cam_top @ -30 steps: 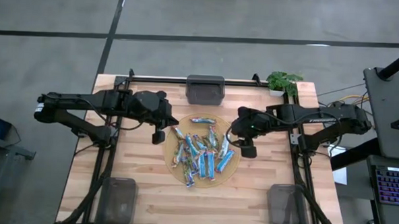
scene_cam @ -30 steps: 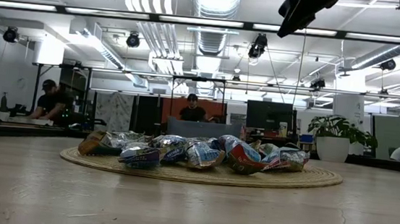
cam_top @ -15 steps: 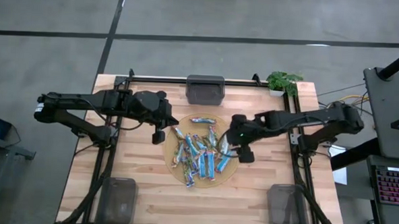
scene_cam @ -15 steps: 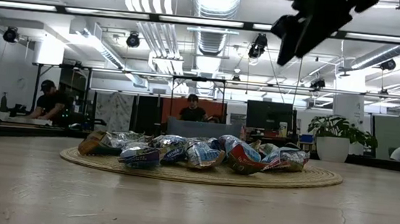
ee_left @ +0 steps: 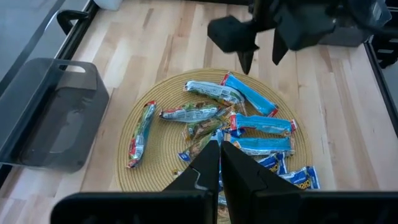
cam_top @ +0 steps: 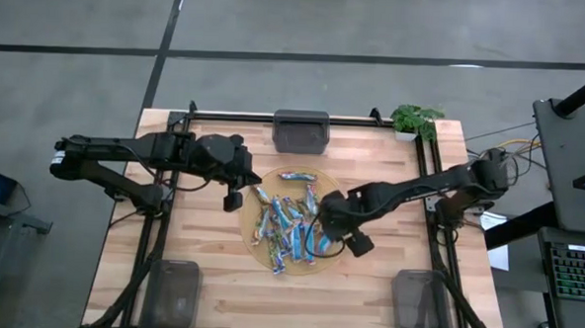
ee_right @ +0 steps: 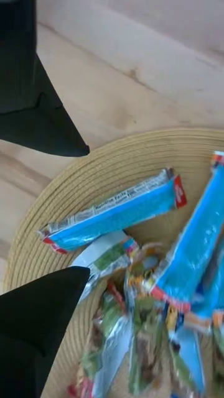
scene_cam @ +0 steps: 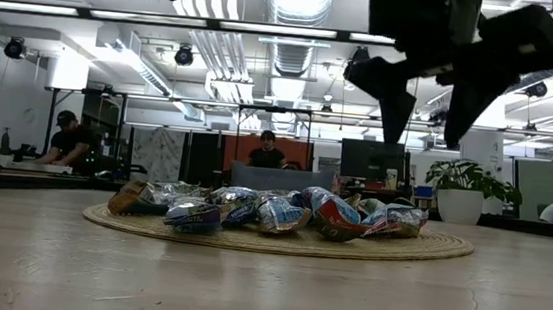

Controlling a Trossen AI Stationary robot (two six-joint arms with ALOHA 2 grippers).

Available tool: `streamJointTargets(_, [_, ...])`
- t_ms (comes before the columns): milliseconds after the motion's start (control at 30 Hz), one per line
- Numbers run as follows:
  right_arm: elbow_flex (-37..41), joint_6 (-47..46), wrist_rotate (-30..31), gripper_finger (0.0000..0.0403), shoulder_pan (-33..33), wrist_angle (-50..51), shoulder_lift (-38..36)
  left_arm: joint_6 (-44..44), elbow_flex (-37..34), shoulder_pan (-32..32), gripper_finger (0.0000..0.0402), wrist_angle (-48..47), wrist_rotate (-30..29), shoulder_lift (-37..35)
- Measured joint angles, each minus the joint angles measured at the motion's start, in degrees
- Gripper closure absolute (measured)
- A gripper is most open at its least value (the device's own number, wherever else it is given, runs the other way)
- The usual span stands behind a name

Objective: Pick and place Granola Bars by type
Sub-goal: Put the red granola bar into the left black bin

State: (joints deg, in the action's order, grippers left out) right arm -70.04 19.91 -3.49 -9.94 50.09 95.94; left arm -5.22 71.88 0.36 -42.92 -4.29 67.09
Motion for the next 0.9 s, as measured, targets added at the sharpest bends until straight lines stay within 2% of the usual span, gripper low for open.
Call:
streamJointTargets(533, [0.2, 0.3, 0.4, 0.0146, -0.2, -2.7, 2.4, 0.0, 0.0, 0.0, 0.0402, 0.0, 0.0, 0.0])
streamJointTargets(900, [5.5, 0.4, 0.6, 0.0164, -0.2, -7.6, 2.5, 0.0, 0.0, 0.0, 0.0402, 0.0, 0.0, 0.0])
